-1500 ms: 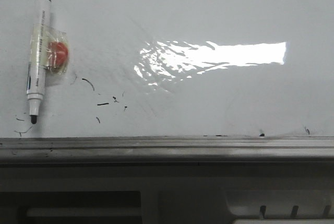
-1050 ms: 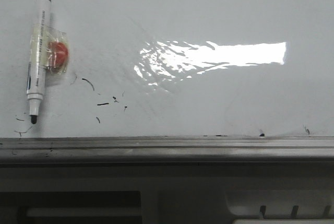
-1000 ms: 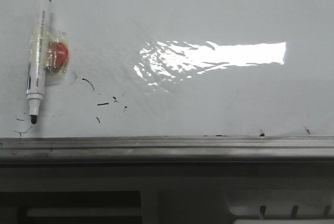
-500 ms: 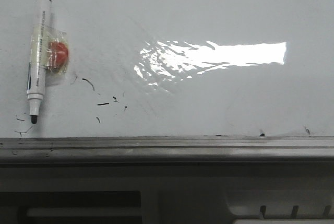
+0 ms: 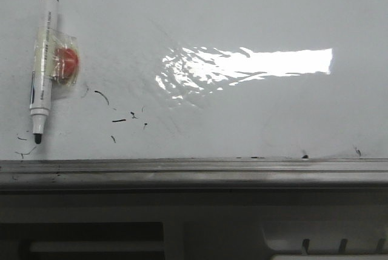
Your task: Write number 9 on whiteboard
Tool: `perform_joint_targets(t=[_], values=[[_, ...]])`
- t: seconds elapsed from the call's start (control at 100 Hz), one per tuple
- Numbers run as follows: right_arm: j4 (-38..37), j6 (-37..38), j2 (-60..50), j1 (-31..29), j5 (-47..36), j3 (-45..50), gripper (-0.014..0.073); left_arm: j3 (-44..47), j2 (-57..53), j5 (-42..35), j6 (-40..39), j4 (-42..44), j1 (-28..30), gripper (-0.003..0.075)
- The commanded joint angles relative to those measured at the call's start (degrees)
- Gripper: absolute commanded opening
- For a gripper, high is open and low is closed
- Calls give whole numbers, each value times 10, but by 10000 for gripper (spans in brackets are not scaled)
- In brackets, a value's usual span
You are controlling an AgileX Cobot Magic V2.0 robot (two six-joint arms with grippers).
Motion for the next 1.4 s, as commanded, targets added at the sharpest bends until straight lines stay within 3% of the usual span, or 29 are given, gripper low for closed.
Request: perform_joint_targets(t=[0.0,0.17,0.27,0.33,0.46,0.51,0.6,0.69,0.77,1.1,1.39], values=[[2,-4,-6,-4,0,-50,-73,-5,-13,-27,4,-27,-2,-19],[-125,-9,73,-4,225,-190,-37,-116,71,105,15,152,-2,-17],[-172,-9,151,-4,293,-265,37,-198,155,171,22,239,-2,3],[-175,-9,188,-4,318,-306,132,-235,212,212,56,247,-2,92],[-174,-9,255,-4,336,-357,366,-290,321,309,126,195,-2,395],[-174,-9,271,-4,339,-365,430,-297,355,327,144,150,-2,440],[-174,-9,288,-4,338,-367,456,-297,406,331,235,29,-2,417],[-170,-9,291,-4,337,-367,456,-297,447,327,379,-99,-2,371],[-169,-9,291,-4,334,-367,456,-297,472,316,438,-163,-2,342],[-168,-9,291,-4,333,-367,456,-297,544,324,538,-261,-9,326],[-163,-9,291,-4,329,-367,456,-297,573,259,557,-293,-56,322]])
